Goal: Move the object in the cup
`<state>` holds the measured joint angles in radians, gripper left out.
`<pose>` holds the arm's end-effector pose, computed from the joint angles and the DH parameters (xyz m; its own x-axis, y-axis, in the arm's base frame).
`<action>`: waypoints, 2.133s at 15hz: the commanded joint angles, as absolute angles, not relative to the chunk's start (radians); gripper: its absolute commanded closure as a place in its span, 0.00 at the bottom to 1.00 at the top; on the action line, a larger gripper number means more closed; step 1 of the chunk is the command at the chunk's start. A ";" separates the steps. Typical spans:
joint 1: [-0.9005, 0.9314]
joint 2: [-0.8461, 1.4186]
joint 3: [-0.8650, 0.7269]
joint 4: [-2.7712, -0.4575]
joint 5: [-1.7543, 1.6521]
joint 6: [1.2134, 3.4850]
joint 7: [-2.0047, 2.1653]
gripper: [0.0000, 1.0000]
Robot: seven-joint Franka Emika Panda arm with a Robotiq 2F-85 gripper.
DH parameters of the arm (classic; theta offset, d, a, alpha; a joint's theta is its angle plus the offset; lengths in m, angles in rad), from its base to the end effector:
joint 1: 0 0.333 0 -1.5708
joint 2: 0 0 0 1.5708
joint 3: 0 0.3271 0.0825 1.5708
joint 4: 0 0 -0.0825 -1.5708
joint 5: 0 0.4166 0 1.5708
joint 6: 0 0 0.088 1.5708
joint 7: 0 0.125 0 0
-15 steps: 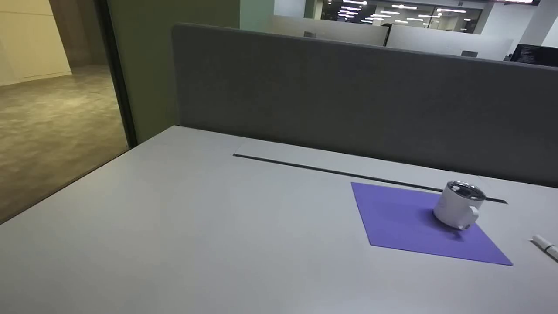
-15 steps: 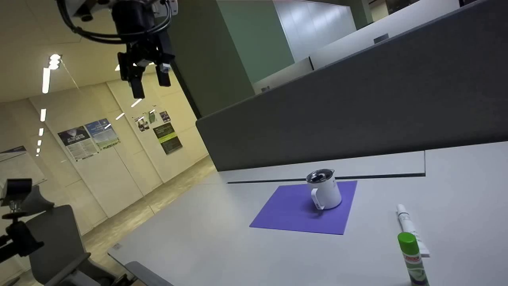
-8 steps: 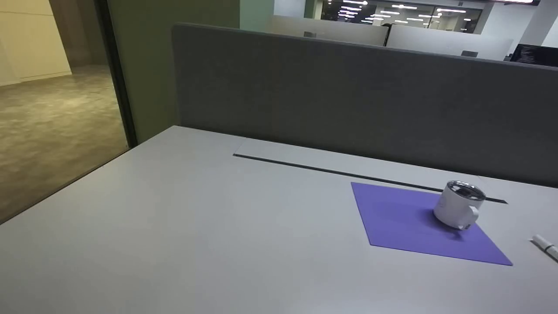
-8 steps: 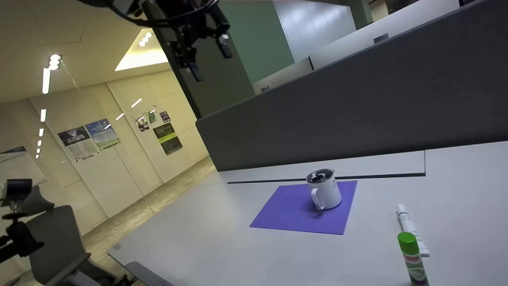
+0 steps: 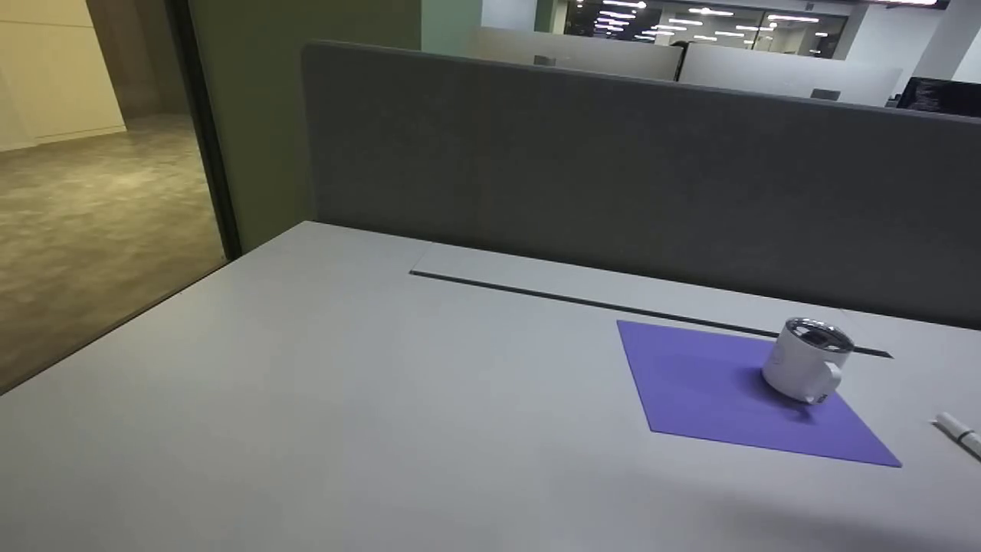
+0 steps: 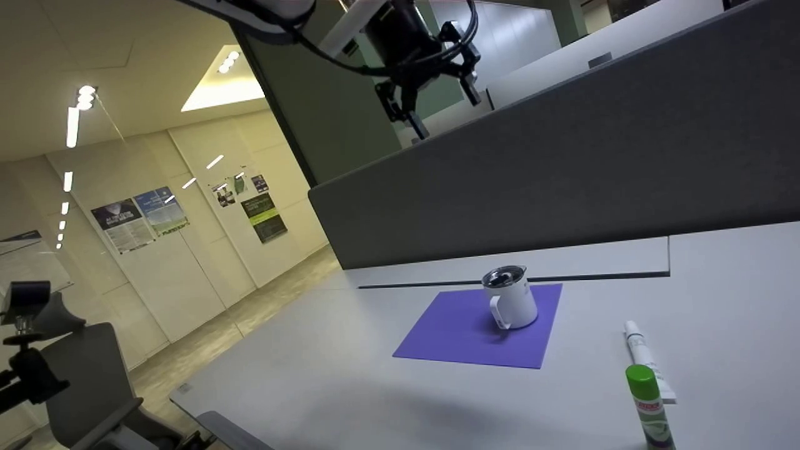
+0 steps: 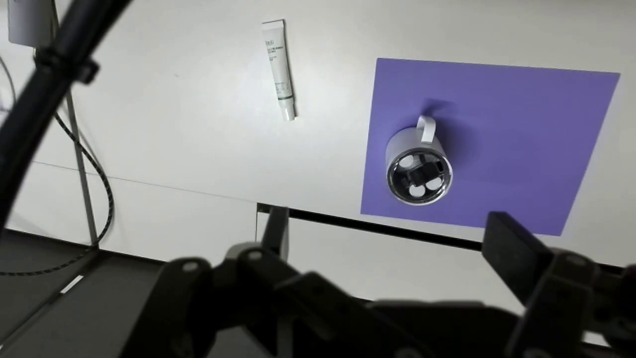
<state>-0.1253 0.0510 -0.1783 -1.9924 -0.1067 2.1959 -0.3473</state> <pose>0.5842 -0.1875 0.4299 0.9886 0.1076 0.1049 0.0914 -0.9847 0.1484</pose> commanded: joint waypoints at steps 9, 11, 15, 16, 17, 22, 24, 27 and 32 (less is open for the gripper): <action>-0.137 0.030 -0.163 -2.001 -0.108 2.197 -0.347 0.00; -0.136 0.039 -0.161 -2.001 -0.100 2.206 -0.353 0.00; -0.138 0.164 -0.140 -1.960 0.022 2.298 -0.434 0.00; -0.140 0.197 -0.129 -1.953 0.051 2.324 -0.459 0.00; -0.142 0.240 -0.114 -1.945 0.074 2.361 -0.483 0.00; -0.154 0.447 -0.040 -1.873 0.067 2.468 -0.530 0.27; -0.149 0.520 -0.024 -1.840 0.030 2.503 -0.519 0.40; -0.138 0.598 -0.021 -1.792 -0.044 2.530 -0.497 0.62; -0.132 0.672 -0.031 -1.726 -0.133 2.518 -0.477 0.95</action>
<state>-0.1327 0.6340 -0.0243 -1.7881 -0.0841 2.5417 -0.5110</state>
